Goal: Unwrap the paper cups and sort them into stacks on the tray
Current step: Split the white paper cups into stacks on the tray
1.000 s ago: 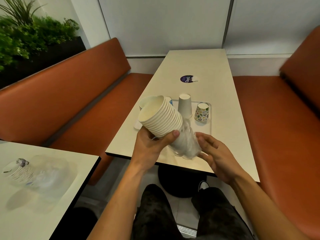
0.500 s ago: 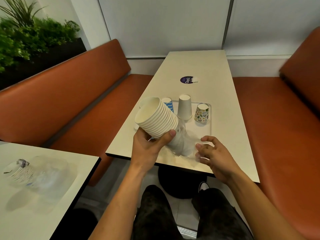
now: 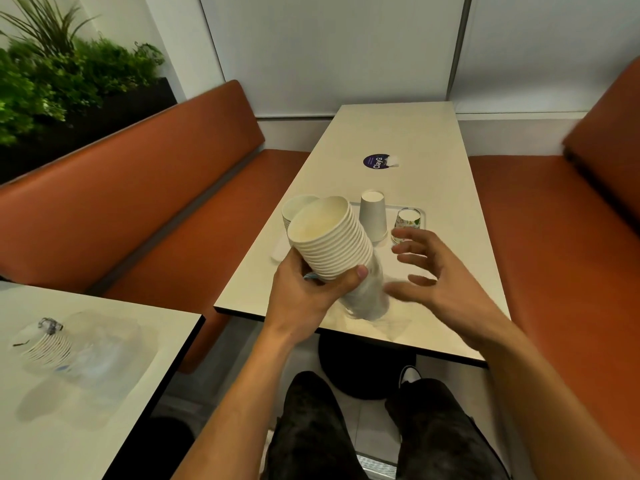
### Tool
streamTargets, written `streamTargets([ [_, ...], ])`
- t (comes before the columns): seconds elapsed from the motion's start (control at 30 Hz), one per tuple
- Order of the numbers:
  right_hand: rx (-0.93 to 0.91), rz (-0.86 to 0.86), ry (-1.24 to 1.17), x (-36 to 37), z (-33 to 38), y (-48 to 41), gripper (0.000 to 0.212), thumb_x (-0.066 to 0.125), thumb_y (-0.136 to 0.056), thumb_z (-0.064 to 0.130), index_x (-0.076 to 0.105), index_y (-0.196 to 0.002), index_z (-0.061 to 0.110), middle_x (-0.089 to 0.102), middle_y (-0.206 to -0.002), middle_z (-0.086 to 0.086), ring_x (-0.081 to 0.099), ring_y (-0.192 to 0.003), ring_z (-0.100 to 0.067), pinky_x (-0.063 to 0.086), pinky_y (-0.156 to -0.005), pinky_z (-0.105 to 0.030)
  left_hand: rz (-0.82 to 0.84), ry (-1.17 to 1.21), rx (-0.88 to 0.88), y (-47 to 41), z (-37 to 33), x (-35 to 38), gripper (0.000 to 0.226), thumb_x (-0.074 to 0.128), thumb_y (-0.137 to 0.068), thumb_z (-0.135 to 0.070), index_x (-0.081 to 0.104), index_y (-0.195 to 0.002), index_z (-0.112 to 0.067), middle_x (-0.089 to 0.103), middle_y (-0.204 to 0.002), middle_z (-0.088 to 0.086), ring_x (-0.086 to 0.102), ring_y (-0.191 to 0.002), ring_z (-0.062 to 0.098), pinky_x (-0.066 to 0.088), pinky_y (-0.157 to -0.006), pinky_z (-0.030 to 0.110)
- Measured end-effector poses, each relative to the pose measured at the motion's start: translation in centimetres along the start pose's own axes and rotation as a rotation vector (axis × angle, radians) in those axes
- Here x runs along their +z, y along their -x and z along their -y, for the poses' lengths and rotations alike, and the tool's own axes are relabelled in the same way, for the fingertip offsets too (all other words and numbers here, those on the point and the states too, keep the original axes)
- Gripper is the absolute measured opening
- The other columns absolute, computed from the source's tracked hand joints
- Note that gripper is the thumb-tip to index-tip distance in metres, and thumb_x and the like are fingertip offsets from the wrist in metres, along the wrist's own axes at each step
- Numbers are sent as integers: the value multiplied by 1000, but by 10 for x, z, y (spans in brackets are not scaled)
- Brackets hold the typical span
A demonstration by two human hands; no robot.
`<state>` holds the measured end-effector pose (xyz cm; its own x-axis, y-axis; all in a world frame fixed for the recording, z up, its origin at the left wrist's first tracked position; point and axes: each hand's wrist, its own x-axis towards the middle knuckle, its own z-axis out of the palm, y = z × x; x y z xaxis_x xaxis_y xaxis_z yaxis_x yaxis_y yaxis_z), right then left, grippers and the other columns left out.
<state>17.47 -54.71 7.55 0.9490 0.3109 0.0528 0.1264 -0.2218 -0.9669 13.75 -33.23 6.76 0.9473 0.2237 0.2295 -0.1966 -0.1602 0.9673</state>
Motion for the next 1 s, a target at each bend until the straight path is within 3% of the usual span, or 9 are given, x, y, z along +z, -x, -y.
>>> streamTargets([
  [0.1, 4, 204, 168, 9, 12, 0, 94, 94, -69, 43, 37, -143, 58, 51, -141, 23, 51, -128, -1, 44, -106, -27, 16, 31, -2, 0, -7, 4, 76, 94, -68, -35, 59, -133, -15, 75, -119, -5, 70, -113, 10, 59, -86, 27],
  [0.17, -48, 242, 55, 19, 16, 1, 75, 89, -78, 33, 43, -133, 57, 59, -124, 41, 57, -116, 14, 46, -93, -8, 38, 50, 3, 0, -11, 7, 65, 92, -73, -25, 61, -129, -14, 76, -116, -5, 72, -110, 9, 58, -84, 25],
  [0.23, -98, 248, -8, 27, 16, 0, 59, 82, -86, 25, 47, -124, 54, 62, -112, 46, 59, -108, 20, 45, -83, -1, 53, 67, 8, 1, -14, 10, 62, 86, -72, -22, 61, -128, -14, 76, -114, -6, 72, -108, 9, 58, -84, 22],
  [0.47, -67, 111, 62, 29, 2, -4, 66, 94, -71, 27, 63, -129, 36, 72, -110, 25, 66, -100, 8, 52, -77, -8, 75, 73, -18, -3, -10, 1, 77, 90, -73, -34, 55, -138, -10, 74, -122, -2, 70, -116, 14, 57, -89, 26],
  [0.57, -50, 111, 131, 27, -2, -6, 62, 96, -68, 25, 66, -121, 36, 73, -105, 22, 67, -96, 7, 52, -78, -9, 76, 43, -18, -3, -11, 1, 82, 91, -70, -30, 52, -141, -15, 72, -123, -11, 68, -116, 7, 58, -89, 24],
  [0.7, 0, 115, 230, 28, -11, -9, 64, 94, -67, 35, 64, -124, 33, 72, -111, 17, 67, -100, -5, 55, -89, -27, 47, 8, 11, -8, -10, -1, 81, 95, -69, -28, 55, -138, -15, 72, -122, -7, 69, -115, 10, 59, -95, 34],
  [0.8, 40, 143, 237, 25, -16, -10, 68, 92, -71, 37, 60, -130, 34, 68, -116, 19, 65, -104, -3, 51, -89, -24, 23, 7, 23, -7, -8, 2, 82, 96, -68, -33, 56, -138, -15, 72, -125, -3, 69, -117, 17, 59, -97, 42],
  [0.93, 93, 129, 260, 13, -24, -10, 56, 91, -75, 28, 65, -125, 28, 71, -113, 14, 68, -102, -10, 53, -86, -27, -79, 95, 49, -5, -12, 1, 77, 92, -68, -32, 57, -135, -16, 72, -126, -2, 69, -118, 18, 59, -96, 38],
  [1.0, 152, 103, 198, 7, -31, -8, 44, 88, -80, 21, 68, -119, 26, 73, -108, 8, 71, -96, -17, 57, -76, -29, -120, 124, 61, -9, -18, -3, 79, 94, -69, -30, 57, -136, -13, 71, -128, 1, 68, -120, 19, 59, -94, 35],
])
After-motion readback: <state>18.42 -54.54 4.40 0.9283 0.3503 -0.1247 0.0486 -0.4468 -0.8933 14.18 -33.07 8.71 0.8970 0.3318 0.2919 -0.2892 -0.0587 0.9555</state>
